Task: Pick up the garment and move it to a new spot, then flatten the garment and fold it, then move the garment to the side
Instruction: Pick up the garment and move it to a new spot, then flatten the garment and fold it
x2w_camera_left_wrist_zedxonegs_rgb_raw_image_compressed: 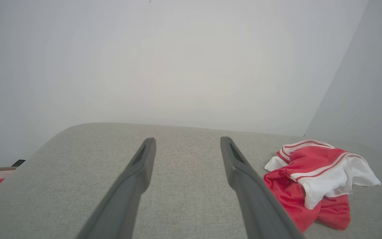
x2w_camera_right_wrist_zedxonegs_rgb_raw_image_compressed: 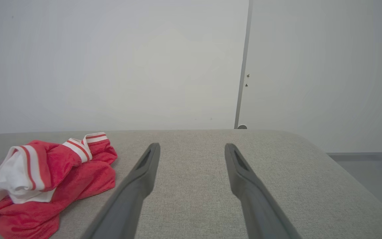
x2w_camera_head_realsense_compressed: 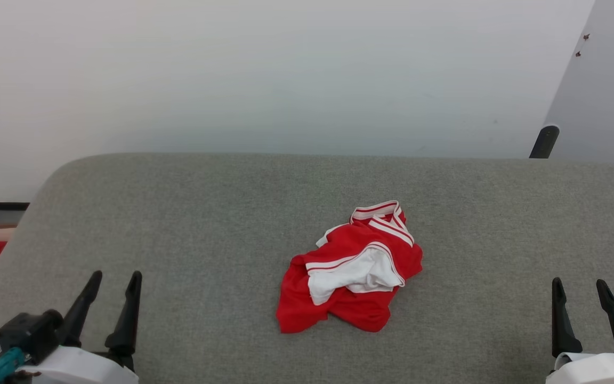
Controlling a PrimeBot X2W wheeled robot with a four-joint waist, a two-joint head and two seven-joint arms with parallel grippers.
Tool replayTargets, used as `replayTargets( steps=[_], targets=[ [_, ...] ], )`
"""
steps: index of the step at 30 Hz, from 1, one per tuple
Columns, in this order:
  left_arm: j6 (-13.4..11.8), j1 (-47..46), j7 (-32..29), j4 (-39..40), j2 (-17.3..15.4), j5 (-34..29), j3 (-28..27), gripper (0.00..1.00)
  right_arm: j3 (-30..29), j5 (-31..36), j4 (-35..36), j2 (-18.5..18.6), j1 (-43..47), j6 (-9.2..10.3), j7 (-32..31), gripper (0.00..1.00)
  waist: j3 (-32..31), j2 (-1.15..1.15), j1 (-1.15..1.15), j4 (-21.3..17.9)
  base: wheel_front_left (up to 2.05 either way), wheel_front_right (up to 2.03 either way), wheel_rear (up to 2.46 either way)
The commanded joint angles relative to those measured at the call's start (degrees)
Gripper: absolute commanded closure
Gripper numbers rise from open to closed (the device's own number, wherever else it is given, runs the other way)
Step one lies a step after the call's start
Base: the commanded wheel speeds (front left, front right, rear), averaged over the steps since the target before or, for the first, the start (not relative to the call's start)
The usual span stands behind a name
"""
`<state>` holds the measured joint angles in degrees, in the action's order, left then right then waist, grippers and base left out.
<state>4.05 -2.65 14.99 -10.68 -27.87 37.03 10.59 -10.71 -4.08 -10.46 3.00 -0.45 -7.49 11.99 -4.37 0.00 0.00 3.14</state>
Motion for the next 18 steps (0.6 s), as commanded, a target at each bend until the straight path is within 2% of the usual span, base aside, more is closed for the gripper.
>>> replayTargets(
  steps=[1, 11, 18],
  targets=[
    [0.38, 0.79, 0.2, 0.12, 0.46, -0.78, -0.68, 0.0, -0.12, 0.11, -0.03, -0.16, 0.95, 0.0, 0.3, 0.0, 0.03, 0.0, 0.0, -0.03, 0.0, 0.0, 0.0],
    [1.85, 1.42, 0.13, 0.21, 2.85, -3.85, -3.16, 0.0, -0.19, -0.26, -0.34, -0.18, 1.06, 0.0, 0.25, 0.0, -0.01, 0.0, 0.0, 0.31, 0.0, 0.0, 0.0],
    [2.32, 1.56, 0.12, 0.41, 2.91, -4.91, -4.86, 0.0, 1.26, -0.5, -0.3, -0.19, 1.02, 0.0, -0.44, 0.0, 0.09, 0.0, 0.0, 1.02, 0.0, 0.0, 0.0]
  ],
)
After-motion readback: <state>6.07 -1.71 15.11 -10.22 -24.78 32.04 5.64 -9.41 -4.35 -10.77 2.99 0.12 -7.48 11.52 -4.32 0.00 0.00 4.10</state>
